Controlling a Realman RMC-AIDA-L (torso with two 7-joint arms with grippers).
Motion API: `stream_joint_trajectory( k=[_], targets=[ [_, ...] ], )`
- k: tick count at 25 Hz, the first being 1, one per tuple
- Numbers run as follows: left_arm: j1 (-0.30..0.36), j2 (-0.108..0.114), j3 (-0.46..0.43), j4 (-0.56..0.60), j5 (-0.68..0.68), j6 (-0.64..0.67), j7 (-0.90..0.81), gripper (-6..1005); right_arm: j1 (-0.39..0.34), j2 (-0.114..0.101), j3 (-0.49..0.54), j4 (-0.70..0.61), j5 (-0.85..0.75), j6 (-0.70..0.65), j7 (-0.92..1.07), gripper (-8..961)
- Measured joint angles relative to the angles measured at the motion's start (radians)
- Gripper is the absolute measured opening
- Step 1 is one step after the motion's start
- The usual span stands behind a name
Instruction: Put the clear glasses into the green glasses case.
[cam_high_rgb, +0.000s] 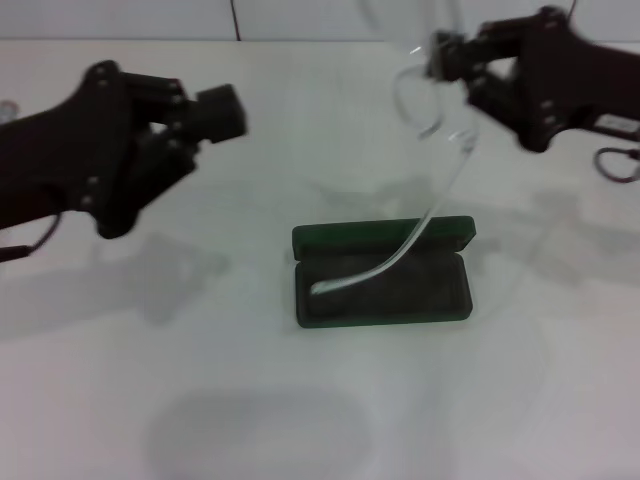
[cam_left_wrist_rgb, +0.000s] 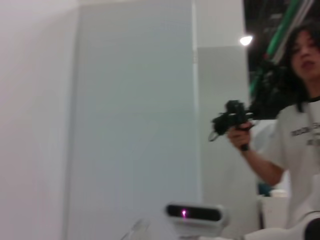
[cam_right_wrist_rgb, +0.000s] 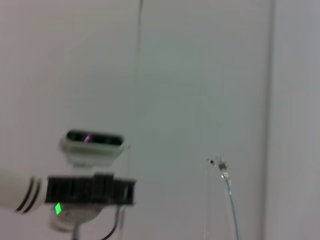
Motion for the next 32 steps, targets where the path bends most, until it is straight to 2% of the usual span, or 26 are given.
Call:
stream_joint_trajectory(
  k=[3,11,16,20,27,32],
  targets=[
    [0.018,0.021,-0.017,-0.006,0.005,0.000,-0.002,31,-0.031,0.000,0.047,-0.010,0.042,-0.045,0.000,69],
    [0.046,0.023,-0.026,-0.008,0.060,0.000,-0.003,32,-0.077,0.000,0.064,0.004,0.212,-0.178,0.003,69],
    [0.047,-0.016,0.015,0.001,0.082,0.010,0.006,32,-0.073,0.004,0.058,0.064,0.364,-0.232,0.000,69],
    [0.033,-0.048,0.118,0.027,0.085,0.018,0.020,32,-0.047,0.008,0.053,0.126,0.437,-0.251,-0.019,69],
    [-0.020,-0.064,0.276,-0.001,0.013,0.008,0.057,32,0.013,0.011,0.037,0.221,0.458,-0.257,-0.058,70],
    [-0.066,-0.064,0.293,-0.064,-0.059,-0.015,0.094,31,0.055,0.010,-0.030,0.290,0.466,-0.250,-0.116,70]
  ],
)
